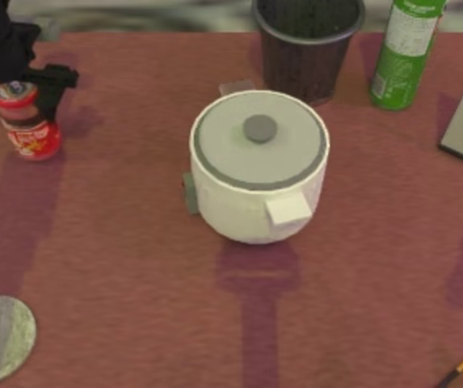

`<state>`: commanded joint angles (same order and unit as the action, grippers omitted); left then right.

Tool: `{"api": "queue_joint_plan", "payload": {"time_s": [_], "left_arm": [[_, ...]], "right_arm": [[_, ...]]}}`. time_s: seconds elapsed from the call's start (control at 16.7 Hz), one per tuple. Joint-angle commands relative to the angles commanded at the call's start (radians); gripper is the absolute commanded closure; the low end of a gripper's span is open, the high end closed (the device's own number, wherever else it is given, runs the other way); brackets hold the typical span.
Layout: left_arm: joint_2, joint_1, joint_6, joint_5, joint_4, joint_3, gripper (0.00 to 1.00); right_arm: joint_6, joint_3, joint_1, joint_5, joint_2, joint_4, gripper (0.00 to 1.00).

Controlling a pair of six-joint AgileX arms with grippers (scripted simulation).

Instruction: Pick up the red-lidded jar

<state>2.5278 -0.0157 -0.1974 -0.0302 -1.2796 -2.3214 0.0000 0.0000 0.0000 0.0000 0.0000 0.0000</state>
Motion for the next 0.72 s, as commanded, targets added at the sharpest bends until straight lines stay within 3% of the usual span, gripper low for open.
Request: {"api": "queue_joint_plan", "payload": {"time_s": [0.42, 0.72], "left_arm": [[-0.015, 0.000, 0.000, 0.001, -0.002, 0.016, 1.00], [-0.234, 0.011, 0.001, 0.005, -0.023, 0.205, 1.00]], "right_arm": [[0.000, 0.000, 0.000, 0.000, 0.000, 0.000, 0.00], [0.000, 0.000, 0.000, 0.000, 0.000, 0.000, 0.00]]}}
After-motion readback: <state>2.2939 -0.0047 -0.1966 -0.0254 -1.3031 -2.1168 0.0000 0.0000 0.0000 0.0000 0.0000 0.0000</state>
